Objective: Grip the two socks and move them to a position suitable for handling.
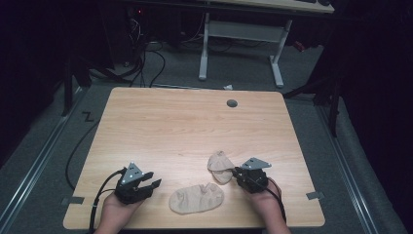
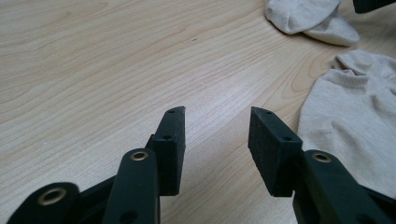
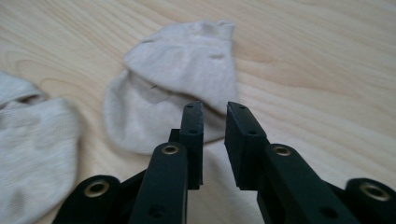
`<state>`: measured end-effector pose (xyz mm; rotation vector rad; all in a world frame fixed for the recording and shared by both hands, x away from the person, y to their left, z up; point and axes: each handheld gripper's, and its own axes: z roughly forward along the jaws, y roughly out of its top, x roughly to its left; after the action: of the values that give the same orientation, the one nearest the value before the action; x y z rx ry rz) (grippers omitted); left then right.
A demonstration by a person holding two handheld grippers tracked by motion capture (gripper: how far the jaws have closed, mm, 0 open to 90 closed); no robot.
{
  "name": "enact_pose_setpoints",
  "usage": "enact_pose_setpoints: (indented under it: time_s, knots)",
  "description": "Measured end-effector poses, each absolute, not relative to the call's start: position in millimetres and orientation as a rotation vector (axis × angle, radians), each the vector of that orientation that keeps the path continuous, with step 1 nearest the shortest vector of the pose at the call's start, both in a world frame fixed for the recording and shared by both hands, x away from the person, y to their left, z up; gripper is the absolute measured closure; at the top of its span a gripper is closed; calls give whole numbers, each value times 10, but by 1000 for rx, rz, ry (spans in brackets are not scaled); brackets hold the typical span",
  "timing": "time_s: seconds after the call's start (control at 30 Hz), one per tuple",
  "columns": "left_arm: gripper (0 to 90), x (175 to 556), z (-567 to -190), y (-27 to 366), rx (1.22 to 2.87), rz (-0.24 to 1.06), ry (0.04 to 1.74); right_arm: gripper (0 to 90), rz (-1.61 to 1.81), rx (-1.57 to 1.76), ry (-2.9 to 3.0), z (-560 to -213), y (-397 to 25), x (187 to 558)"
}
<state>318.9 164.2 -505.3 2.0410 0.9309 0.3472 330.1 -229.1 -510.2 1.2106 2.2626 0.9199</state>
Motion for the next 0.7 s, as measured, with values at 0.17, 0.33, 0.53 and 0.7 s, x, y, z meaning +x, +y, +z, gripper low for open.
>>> enact_pose_setpoints:
  time_s: [0.17, 0.33, 0.53, 0.7]
  knots:
    - [563, 3186, -5052, 1636, 2042, 349, 931, 887, 888, 1211, 2321, -5154, -2201, 3309]
    - [562, 3196, -5057, 1635, 2039, 344, 931, 898, 899, 1191, 2364, -5203, -2042, 3357]
    - [618, 3102, -5021, 1543, 2080, 266, 848, 892, 883, 1105, 2381, -5214, -1725, 3403]
    - [668, 2918, -5057, 1364, 2131, 99, 793, 883, 880, 1102, 2375, -5217, -1705, 3398]
